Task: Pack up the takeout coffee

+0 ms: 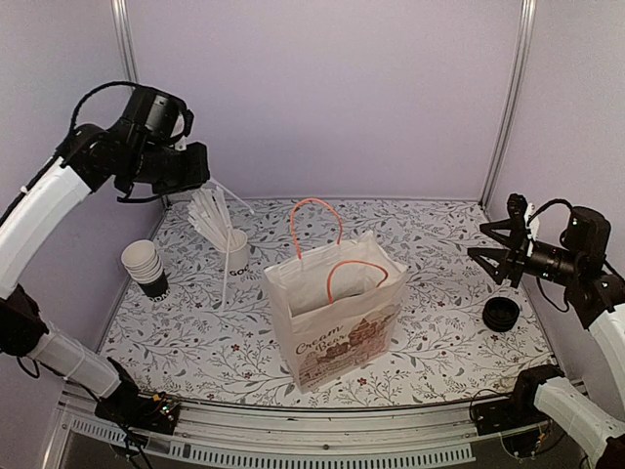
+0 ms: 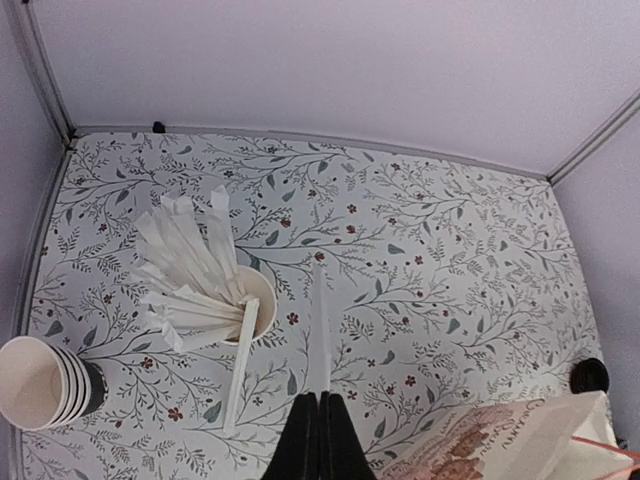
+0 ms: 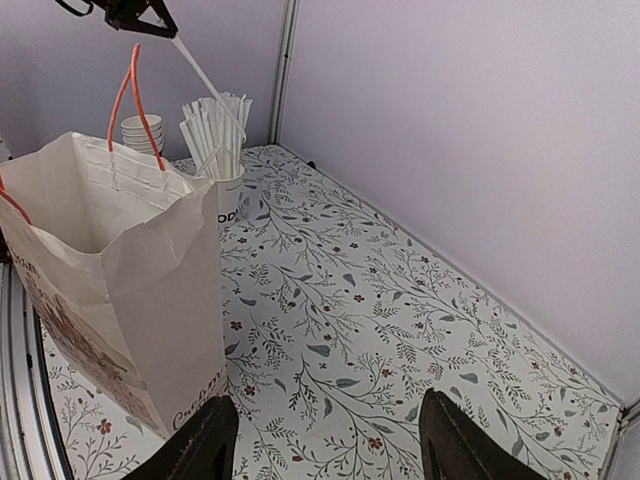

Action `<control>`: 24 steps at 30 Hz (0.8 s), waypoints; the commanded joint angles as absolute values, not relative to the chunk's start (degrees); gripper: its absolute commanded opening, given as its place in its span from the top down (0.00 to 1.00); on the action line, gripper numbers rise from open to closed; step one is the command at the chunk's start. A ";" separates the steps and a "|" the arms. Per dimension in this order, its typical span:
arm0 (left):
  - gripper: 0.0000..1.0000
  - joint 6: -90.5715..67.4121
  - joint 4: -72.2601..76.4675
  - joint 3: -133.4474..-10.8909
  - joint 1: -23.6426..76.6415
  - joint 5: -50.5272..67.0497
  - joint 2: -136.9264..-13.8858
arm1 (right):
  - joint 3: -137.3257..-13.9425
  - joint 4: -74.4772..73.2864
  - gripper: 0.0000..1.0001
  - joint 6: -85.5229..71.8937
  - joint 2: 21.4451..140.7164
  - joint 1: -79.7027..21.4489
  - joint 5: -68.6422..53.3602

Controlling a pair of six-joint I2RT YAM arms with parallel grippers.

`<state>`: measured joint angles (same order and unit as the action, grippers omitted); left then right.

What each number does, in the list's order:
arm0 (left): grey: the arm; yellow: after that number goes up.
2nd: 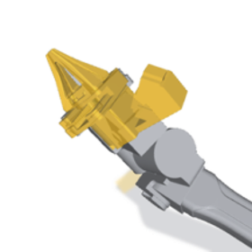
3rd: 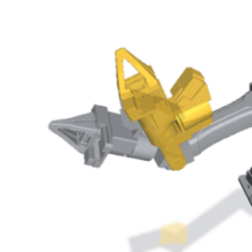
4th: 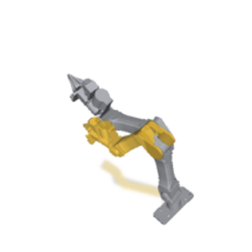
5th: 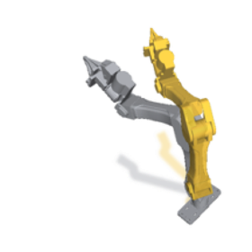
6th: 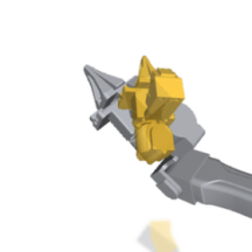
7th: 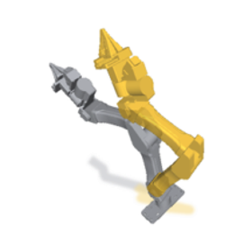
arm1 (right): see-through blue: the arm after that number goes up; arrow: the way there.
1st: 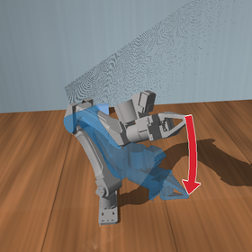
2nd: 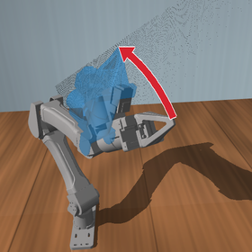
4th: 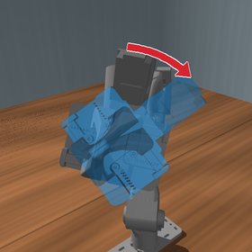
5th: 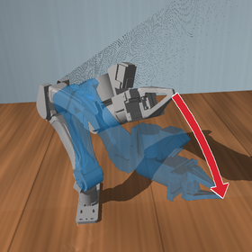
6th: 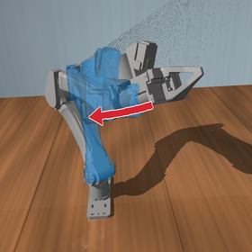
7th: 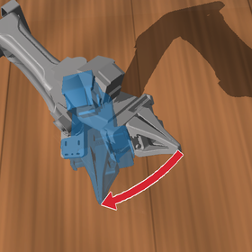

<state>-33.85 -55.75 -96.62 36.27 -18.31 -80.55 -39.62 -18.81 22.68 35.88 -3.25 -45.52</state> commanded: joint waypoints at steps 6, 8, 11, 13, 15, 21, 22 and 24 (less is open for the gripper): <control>1.00 -35.60 -70.15 -105.36 43.75 -12.40 -71.63 | -38.85 -17.93 0.35 23.73 36.16 -2.42 -43.62; 1.00 -33.96 -66.71 -102.68 43.86 -6.54 -68.74 | -38.85 -18.04 0.35 23.77 36.29 -2.24 -43.67; 1.00 -30.85 -62.40 -99.71 43.86 3.80 -65.51 | -38.76 -18.24 0.35 24.02 36.54 -2.05 -43.99; 1.00 -30.11 -62.23 -99.91 43.86 7.39 -64.34 | -38.67 -18.35 0.35 24.16 36.69 -1.98 -44.03; 1.00 -29.73 -62.51 -99.93 43.91 10.20 -63.31 | -38.67 -18.41 0.35 24.30 36.98 -1.83 -44.18; 1.00 -30.25 -68.23 -102.03 44.69 13.92 -63.82 | -38.58 -18.55 0.35 24.52 37.18 -1.41 -45.07; 1.00 -30.53 -69.15 -102.68 44.85 13.70 -63.73 | -38.58 -18.59 0.35 24.56 37.30 -1.36 -45.15; 1.00 -30.94 -71.23 -104.27 45.06 13.19 -63.55 | -38.58 -18.63 0.35 24.61 37.35 -1.28 -45.18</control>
